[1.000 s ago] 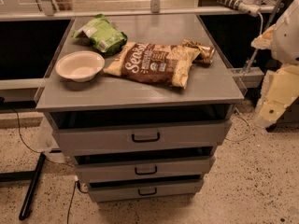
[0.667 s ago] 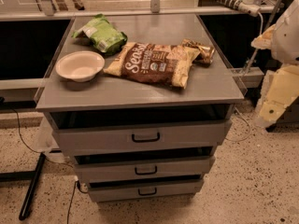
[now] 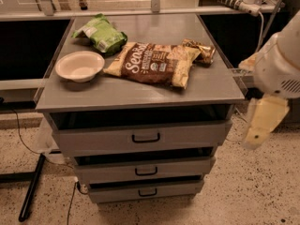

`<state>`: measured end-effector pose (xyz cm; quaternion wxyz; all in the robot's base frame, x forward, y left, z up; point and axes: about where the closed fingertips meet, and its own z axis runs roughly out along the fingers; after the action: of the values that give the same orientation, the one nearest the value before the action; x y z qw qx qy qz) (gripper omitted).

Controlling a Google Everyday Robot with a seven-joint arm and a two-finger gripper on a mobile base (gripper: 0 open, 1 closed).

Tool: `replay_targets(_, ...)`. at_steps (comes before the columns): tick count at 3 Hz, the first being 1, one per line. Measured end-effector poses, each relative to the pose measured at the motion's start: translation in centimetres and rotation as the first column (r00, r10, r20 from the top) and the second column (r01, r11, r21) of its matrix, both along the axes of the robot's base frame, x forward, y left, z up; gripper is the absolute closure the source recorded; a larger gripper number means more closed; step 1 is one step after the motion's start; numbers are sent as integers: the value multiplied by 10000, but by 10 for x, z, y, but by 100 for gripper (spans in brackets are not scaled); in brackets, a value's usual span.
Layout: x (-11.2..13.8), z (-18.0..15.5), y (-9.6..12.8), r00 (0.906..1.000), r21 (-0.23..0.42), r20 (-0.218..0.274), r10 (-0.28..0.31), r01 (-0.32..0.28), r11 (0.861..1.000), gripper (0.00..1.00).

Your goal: Open middle drawer

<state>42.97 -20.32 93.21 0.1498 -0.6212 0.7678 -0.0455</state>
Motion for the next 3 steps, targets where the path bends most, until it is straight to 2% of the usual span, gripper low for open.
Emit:
replay_targets(1,-9,-56,-3,9993,453,-152,339,-332,9984,0)
replay_targets(2,-19,-107,-6,9963,1445,49,858,-856,9858,0)
replay_targets(3,-25,-151,-11,9928,2727,353,1146,-1199,9546,0)
